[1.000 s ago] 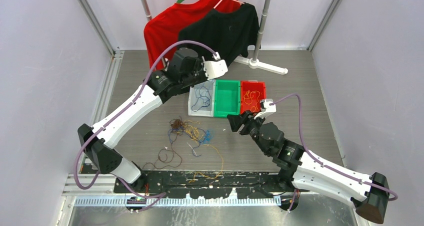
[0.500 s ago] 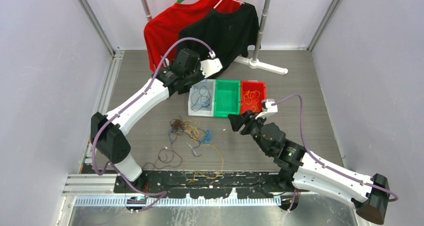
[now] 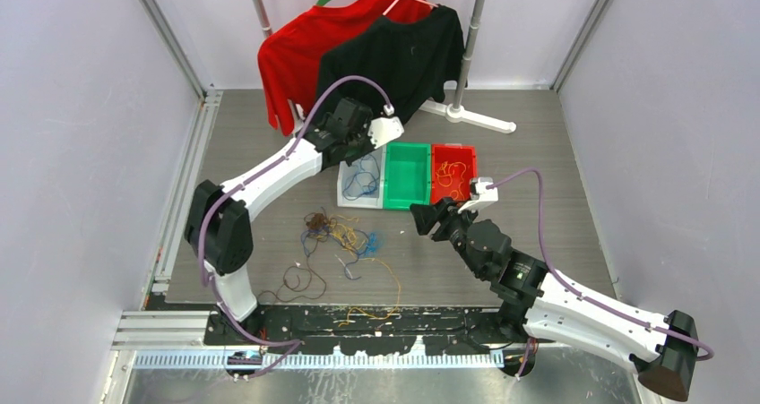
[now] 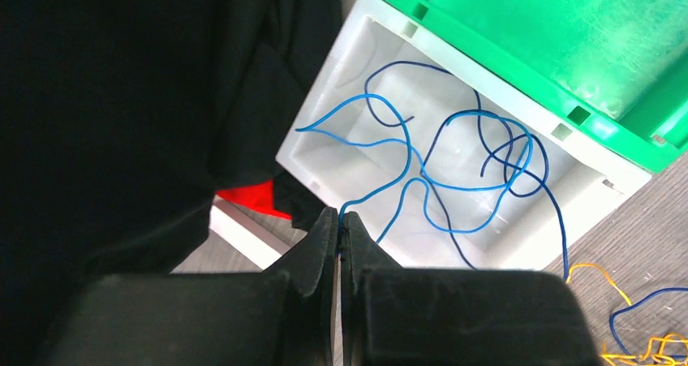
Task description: Untangle the cables
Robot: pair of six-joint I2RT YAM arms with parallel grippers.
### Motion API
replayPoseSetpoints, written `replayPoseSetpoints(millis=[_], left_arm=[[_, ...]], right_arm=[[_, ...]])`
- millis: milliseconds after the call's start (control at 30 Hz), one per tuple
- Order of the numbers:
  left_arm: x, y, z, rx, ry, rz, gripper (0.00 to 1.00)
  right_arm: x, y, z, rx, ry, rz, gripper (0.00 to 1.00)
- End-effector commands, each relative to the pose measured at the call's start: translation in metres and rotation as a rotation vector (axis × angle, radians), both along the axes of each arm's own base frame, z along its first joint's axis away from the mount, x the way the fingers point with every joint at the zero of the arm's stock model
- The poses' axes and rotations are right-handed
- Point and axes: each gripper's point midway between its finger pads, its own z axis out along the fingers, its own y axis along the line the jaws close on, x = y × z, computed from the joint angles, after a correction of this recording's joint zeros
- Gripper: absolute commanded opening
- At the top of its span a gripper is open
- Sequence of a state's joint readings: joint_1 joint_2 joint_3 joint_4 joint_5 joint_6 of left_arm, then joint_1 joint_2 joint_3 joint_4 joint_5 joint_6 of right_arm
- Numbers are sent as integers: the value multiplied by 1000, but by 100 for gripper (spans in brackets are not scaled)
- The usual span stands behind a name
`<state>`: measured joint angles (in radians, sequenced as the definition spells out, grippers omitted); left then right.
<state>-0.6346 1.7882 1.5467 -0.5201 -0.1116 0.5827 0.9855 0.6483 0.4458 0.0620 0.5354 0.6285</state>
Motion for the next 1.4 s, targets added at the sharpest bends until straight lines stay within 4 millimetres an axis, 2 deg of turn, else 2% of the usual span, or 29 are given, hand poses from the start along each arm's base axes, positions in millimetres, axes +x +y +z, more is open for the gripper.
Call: replayPoseSetpoints(millis=[0,367,500,667,833,967,1033,1167,1233,1367], left_arm=[[8,-14,-1,-58,-4,5,0],[20,-21,-44,-41,33,23,0],[19,-25,-44,-70,87,18,2],[17,-15,-25,-142,173,56,22],[12,-7,9,-223,185,47,51],[-2,-7,32,-275,211,-3,65],[-9,-7,35,-281,231,-28,81],[-23,-5,34,-291,276,-51,87],[-32,-4,40,-314,311,-70,95],[-72,13,47,-328,426,-147,99]], right_arm=[[6,-7,12,3,-26,-43,60],[9,-9,12,-13,-22,-55,60],[10,-10,13,-18,-23,-59,60],[10,-9,14,-18,-21,-55,60],[10,-4,16,-18,-17,-38,60],[10,-1,20,-18,-16,-24,60],[10,0,23,-19,-15,-19,60],[8,0,26,-14,-13,-12,60],[6,2,25,-15,-12,4,60],[5,14,18,-50,12,55,64]])
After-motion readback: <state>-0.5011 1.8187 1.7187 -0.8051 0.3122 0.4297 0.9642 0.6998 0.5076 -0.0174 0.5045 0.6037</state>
